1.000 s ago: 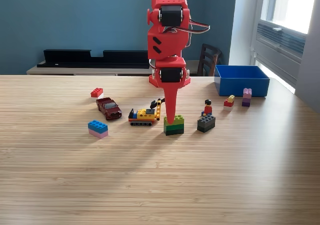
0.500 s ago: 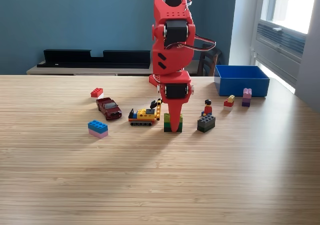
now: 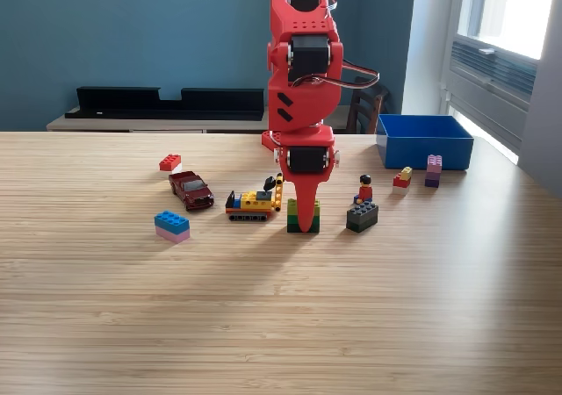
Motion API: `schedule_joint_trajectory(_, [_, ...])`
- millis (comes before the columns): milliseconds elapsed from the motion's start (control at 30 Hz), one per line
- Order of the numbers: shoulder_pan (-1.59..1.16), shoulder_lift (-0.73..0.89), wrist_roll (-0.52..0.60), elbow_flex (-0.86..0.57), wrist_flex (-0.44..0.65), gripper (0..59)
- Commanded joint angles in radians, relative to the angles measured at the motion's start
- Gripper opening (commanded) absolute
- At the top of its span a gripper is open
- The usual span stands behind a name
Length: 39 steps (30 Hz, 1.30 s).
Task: Grasp a lego block and put it in the bin.
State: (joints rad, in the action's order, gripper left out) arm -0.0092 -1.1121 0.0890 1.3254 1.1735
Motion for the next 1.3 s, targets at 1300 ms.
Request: schedule_joint_trajectory(1300, [-0.632, -0.830, -0.164, 0.253, 0.129, 0.0])
